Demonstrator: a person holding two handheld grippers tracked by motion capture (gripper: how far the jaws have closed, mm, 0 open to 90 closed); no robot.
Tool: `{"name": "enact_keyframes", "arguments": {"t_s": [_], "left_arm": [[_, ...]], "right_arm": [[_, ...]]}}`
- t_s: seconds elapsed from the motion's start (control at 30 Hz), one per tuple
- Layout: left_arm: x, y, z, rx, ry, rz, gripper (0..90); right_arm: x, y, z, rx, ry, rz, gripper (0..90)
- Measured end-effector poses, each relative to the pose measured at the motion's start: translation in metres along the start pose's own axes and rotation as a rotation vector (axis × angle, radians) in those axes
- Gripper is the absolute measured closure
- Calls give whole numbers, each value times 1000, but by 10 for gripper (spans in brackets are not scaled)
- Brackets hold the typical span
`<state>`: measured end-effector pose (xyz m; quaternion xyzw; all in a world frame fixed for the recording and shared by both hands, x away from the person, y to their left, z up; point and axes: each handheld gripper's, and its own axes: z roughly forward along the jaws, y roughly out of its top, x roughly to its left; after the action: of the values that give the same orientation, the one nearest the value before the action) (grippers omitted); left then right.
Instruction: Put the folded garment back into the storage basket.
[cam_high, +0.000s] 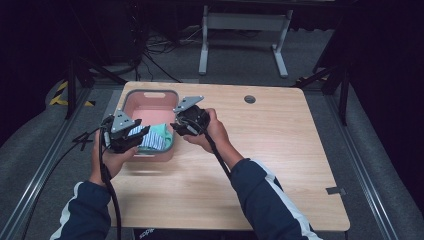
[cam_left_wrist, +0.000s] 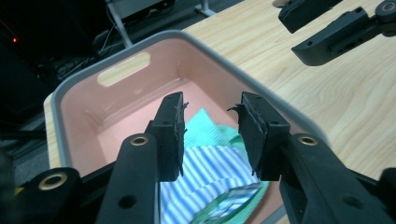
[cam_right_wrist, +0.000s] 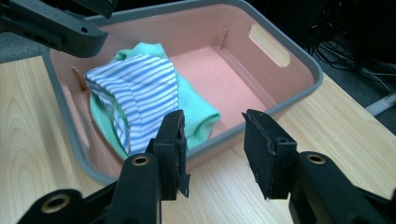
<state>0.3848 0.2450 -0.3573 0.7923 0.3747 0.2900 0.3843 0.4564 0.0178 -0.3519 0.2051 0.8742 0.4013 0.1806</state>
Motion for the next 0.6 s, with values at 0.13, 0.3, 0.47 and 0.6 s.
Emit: {"name": "enact_keyframes", "arguments": {"t_s": [0.13, 0.3, 0.47, 0.6], "left_arm": [[-8, 3, -1, -6, -12, 7, 604], [-18, 6, 2, -4, -26, 20, 589], [-28, 9, 2, -10, -38, 49, 581], [-38, 10, 4, -11, -58, 70, 569]], "right_arm": [[-1, -4, -12, 6, -17, -23, 585], [-3, -11, -23, 22, -31, -41, 584], [-6, -21, -35, 36, -47, -52, 577], [-7, -32, -46, 50, -61, -56, 563]]}}
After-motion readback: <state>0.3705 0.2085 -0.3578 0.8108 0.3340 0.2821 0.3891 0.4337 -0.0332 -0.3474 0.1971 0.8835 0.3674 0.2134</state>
